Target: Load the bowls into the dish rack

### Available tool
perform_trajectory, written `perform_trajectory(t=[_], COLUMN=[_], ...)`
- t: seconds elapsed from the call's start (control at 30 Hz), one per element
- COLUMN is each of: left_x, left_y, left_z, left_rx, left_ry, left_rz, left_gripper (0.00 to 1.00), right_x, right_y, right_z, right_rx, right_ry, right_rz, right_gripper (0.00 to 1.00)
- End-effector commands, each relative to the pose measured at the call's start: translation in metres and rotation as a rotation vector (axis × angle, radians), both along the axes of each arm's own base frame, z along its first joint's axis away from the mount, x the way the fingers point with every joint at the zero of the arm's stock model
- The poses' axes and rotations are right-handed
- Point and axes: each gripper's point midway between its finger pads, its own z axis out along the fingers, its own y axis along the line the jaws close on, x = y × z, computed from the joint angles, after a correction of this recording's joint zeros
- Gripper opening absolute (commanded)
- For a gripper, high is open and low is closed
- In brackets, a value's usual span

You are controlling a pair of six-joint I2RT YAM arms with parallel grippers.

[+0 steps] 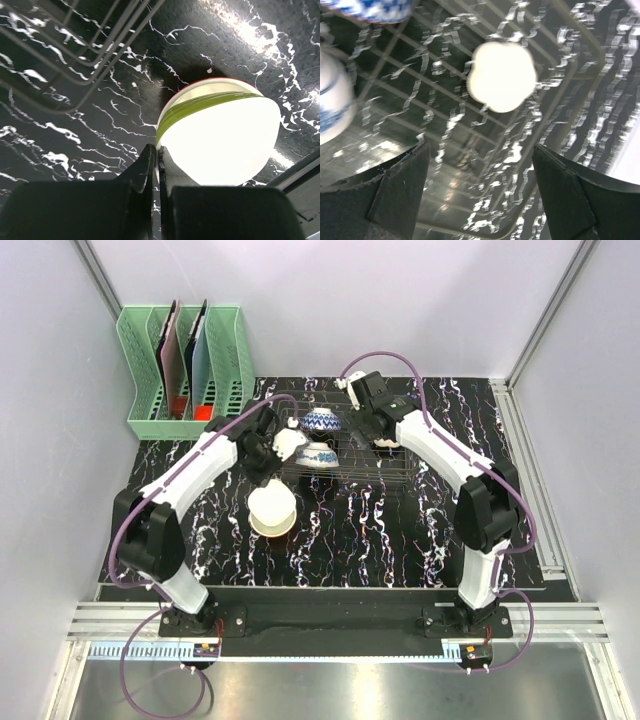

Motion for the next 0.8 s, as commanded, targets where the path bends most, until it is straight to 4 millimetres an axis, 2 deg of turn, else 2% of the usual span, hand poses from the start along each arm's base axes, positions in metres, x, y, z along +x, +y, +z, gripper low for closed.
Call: perform_trajectory(t=[0.0, 0.03, 0.1, 0.13, 0.17, 0.2, 0.23, 0.33, 0.5, 0.57, 0.77], left_x=[0.006, 0.005, 0.007, 0.007, 0.007, 0.010, 0.009, 0.011, 0.020, 0.025, 0.023], left_y=[-0.007, -0.009, -0.013, -0.017, -0.020, -0.023, -0.028, -0.042, -0.064, -0.070, -0.090], left_z=[0.040, 0.045, 0.052, 0.057, 0.062, 0.064, 0.071, 0.086, 0.120, 0.135, 0.155], left_rx=[-0.087, -0.126, -0.178, -0.235, -0.267, -0.299, -0.344, -0.431, -0.561, -0.594, -0.619], left_ry=[-0.088, -0.088, -0.093, -0.088, -0.093, -0.107, -0.119, -0.161, -0.247, -0.287, -0.359], left_rz=[0.014, 0.009, 0.007, -0.001, -0.016, -0.023, -0.045, -0.088, -0.150, -0.158, -0.226], left_gripper=[0.00, 0.00, 0.00, 0.00, 0.00, 0.00, 0.00, 0.00, 0.00, 0.00, 0.00], right_x=[-0.020, -0.029, -0.042, -0.056, -0.064, -0.067, -0.082, -0.103, -0.128, -0.130, -0.144], right_y=[0.029, 0.041, 0.049, 0.064, 0.069, 0.066, 0.078, 0.088, 0.106, 0.111, 0.121], right_z=[0.057, 0.058, 0.068, 0.073, 0.079, 0.084, 0.091, 0.098, 0.099, 0.094, 0.091], right_rx=[0.221, 0.289, 0.401, 0.505, 0.563, 0.625, 0.715, 0.858, 1.013, 1.051, 1.170], right_ry=[-0.013, 0.027, 0.083, 0.149, 0.182, 0.210, 0.273, 0.388, 0.562, 0.612, 0.780], right_rz=[0.083, 0.131, 0.170, 0.251, 0.284, 0.288, 0.367, 0.445, 0.540, 0.549, 0.590], right_gripper=[0.92, 0.93, 0.95, 0.96, 0.96, 0.96, 0.97, 0.98, 1.00, 1.00, 1.00])
